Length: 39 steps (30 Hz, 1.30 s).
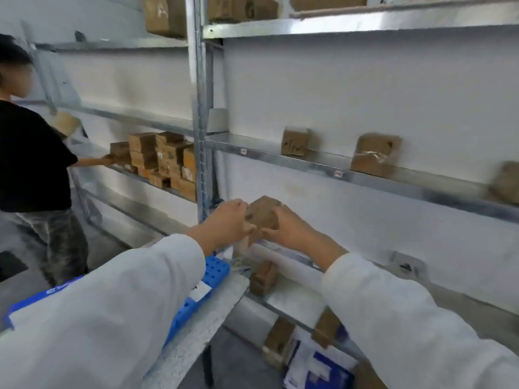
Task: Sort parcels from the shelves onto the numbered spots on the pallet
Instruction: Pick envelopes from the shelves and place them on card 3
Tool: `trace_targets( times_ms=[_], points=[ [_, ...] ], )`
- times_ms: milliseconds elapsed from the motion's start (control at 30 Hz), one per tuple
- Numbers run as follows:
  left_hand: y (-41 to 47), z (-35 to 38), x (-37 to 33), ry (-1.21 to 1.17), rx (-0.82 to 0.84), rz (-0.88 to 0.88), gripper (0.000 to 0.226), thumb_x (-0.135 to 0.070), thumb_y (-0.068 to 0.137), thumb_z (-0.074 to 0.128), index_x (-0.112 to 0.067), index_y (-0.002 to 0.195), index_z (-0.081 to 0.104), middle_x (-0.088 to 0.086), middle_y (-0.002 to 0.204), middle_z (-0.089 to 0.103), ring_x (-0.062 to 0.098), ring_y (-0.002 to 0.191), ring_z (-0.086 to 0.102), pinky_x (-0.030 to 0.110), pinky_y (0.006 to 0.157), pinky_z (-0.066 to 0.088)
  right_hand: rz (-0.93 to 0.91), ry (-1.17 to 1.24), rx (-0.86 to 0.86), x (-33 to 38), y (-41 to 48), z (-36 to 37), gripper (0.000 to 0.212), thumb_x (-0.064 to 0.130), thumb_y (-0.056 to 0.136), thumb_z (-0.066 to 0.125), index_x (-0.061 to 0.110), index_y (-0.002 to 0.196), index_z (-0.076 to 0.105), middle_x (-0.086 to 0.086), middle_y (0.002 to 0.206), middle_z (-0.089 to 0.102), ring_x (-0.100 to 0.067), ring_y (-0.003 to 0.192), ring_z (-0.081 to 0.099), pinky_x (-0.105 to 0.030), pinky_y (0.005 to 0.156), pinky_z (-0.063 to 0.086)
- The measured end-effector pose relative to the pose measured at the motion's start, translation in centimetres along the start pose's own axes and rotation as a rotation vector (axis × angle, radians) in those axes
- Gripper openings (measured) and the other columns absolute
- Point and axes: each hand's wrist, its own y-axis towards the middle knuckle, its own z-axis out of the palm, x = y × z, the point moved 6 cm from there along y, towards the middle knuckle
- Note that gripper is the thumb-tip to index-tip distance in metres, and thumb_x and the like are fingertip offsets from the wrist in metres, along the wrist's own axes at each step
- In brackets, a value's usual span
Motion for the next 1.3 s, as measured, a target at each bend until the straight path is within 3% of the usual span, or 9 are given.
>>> trace_targets(
  times_ms=[67, 167, 233, 400, 767, 967, 1133, 1300],
  points=[
    [1.2, -0.6, -6.0, -0.005, -0.005, 0.099, 0.050, -0.043, 0.090, 0.041, -0.007, 0.122, 0.050, 0.010, 0.120, 0.054, 0.028, 0.115, 0.052, 0.039, 0.095, 0.042, 0.089, -0.060, -0.071, -3.3, -4.7, -4.2, 0.054, 0.034, 0.086, 0.067, 0.012, 0.133, 0.050, 0.004, 0.125, 0.049, -0.021, 0.116, 0.052, -0.032, 0.095, 0.044],
    [1.8, -1.3, -14.9, -0.047, -0.029, 0.215, 0.055, -0.044, 0.093, 0.049, -0.012, 0.137, 0.042, 0.006, 0.142, 0.044, 0.026, 0.129, 0.043, 0.038, 0.107, 0.037, 0.286, -0.164, -0.164, -8.9, -11.6, -9.3, 0.069, 0.045, 0.088, 0.061, 0.014, 0.144, 0.036, -0.003, 0.148, 0.037, -0.021, 0.131, 0.042, -0.035, 0.108, 0.037],
    [1.5, -1.5, -21.0, -0.080, -0.046, 0.328, 0.060, -0.045, 0.093, 0.052, -0.014, 0.143, 0.037, 0.003, 0.149, 0.037, 0.023, 0.134, 0.038, 0.036, 0.111, 0.031, 0.382, -0.188, -0.233, -11.8, -16.5, -12.5, 0.070, 0.044, 0.089, 0.061, 0.014, 0.146, 0.034, -0.004, 0.149, 0.035, -0.021, 0.133, 0.041, -0.034, 0.108, 0.036],
    [-0.4, -3.0, -34.6, -0.112, -0.100, 0.610, 0.059, -0.044, 0.094, 0.052, -0.011, 0.141, 0.038, 0.006, 0.146, 0.041, 0.023, 0.133, 0.038, 0.033, 0.110, 0.030, 0.601, -0.257, -0.364, -16.1, -28.9, -19.3, 0.070, 0.043, 0.090, 0.061, 0.014, 0.146, 0.032, -0.004, 0.151, 0.032, -0.021, 0.134, 0.039, -0.035, 0.108, 0.037],
    [-4.8, -3.9, -59.0, -0.130, -0.116, 0.969, 0.054, -0.043, 0.096, 0.048, -0.008, 0.137, 0.042, 0.009, 0.141, 0.045, 0.024, 0.130, 0.041, 0.035, 0.109, 0.031, 0.937, -0.303, -0.597, -21.1, -50.8, -28.9, 0.067, 0.042, 0.089, 0.062, 0.011, 0.143, 0.035, -0.007, 0.145, 0.037, -0.025, 0.128, 0.044, -0.038, 0.105, 0.040],
    [-4.8, -2.8, -70.5, -0.202, -0.082, 1.077, 0.054, -0.042, 0.095, 0.048, -0.009, 0.137, 0.042, 0.009, 0.140, 0.045, 0.024, 0.129, 0.041, 0.035, 0.108, 0.031, 1.056, -0.313, -0.652, -27.4, -58.6, -34.5, 0.057, 0.044, 0.086, 0.065, 0.015, 0.131, 0.045, -0.003, 0.130, 0.047, -0.020, 0.120, 0.050, -0.037, 0.096, 0.047],
    [-0.5, -1.6, -77.4, -0.241, -0.097, 1.036, 0.053, -0.042, 0.095, 0.050, -0.010, 0.136, 0.040, 0.008, 0.136, 0.047, 0.023, 0.126, 0.043, 0.035, 0.105, 0.035, 1.067, -0.310, -0.688, -34.0, -60.5, -40.4, 0.059, 0.046, 0.088, 0.062, 0.019, 0.135, 0.040, -0.001, 0.139, 0.044, -0.014, 0.121, 0.048, -0.026, 0.083, 0.045],
    [3.2, 0.0, -84.2, -0.249, -0.098, 1.042, 0.054, -0.042, 0.095, 0.048, -0.011, 0.138, 0.039, 0.007, 0.139, 0.045, 0.022, 0.129, 0.041, 0.034, 0.108, 0.033, 1.067, -0.391, -0.601, -39.3, -61.2, -43.7, 0.064, 0.053, 0.087, 0.061, 0.021, 0.138, 0.040, 0.000, 0.140, 0.044, -0.015, 0.122, 0.048, -0.031, 0.090, 0.049]
  ],
)
